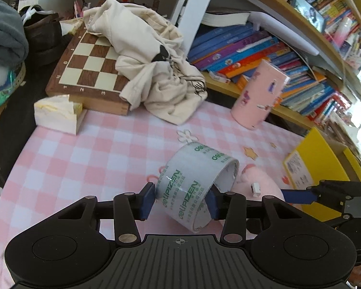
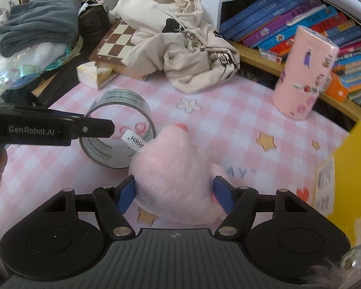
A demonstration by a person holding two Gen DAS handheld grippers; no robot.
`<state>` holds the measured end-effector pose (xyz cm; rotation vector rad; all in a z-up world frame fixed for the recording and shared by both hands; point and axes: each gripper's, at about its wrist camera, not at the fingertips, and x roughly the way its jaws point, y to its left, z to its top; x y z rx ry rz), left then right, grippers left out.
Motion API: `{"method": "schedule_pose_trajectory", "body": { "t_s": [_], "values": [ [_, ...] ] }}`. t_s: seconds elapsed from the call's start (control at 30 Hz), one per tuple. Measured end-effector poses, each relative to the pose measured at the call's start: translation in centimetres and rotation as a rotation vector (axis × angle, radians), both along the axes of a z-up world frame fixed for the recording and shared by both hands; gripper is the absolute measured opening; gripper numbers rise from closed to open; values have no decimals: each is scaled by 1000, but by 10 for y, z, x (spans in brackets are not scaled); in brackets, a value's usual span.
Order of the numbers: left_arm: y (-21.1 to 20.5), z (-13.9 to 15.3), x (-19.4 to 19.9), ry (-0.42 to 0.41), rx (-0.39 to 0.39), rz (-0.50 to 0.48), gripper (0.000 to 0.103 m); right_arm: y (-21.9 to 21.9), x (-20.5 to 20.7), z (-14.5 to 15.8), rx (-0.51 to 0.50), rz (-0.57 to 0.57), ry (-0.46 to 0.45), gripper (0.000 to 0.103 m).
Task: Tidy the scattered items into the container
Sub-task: 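Grasp the tape roll with the left tool while the right tool grasps the pink plush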
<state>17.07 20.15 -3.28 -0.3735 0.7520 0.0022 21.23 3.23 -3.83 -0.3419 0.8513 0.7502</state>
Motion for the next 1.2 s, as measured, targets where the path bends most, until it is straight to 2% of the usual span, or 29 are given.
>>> {"method": "schedule_pose_trajectory", "body": {
  "t_s": [0.23,0.27,0.3,0.4,0.7,0.83,0.87,0.93,0.97,1.0,1.03,1.1,1.2],
  "values": [
    [-12,9,-28,2,-30,-30,33,-34,-30,6,34,-62,38,67],
    [-14,8,-31,8,-30,-38,29,-38,-33,5,36,-72,42,67],
    [-16,7,-33,14,-30,-44,19,-41,-36,5,35,-82,45,66],
    [-22,6,-40,25,-29,-61,15,-51,-45,7,39,-105,38,66],
    [-31,3,-56,46,90,-67,18,-62,-61,1,25,-132,38,66],
    [-30,-3,-55,67,114,-56,19,-59,-64,-2,10,-122,28,67],
    [-30,-5,-54,77,120,-49,21,-58,-64,-2,7,-119,25,67],
    [-29,-9,-52,97,146,-38,33,-57,-65,-3,0,-114,19,67],
    [-30,-11,-50,108,160,-32,49,-57,-65,-3,-1,-113,19,67],
    [-30,-12,-49,114,179,-23,56,-57,-65,-3,-2,-112,19,68],
    [-31,-11,-48,112,192,-25,57,-57,-65,-3,-4,-110,18,68],
    [-31,-9,-46,109,209,-29,68,-56,-64,-3,-5,-108,18,68],
    [-33,-1,-46,75,228,-28,78,-55,-62,-3,-7,-105,20,68]
  ]
}}
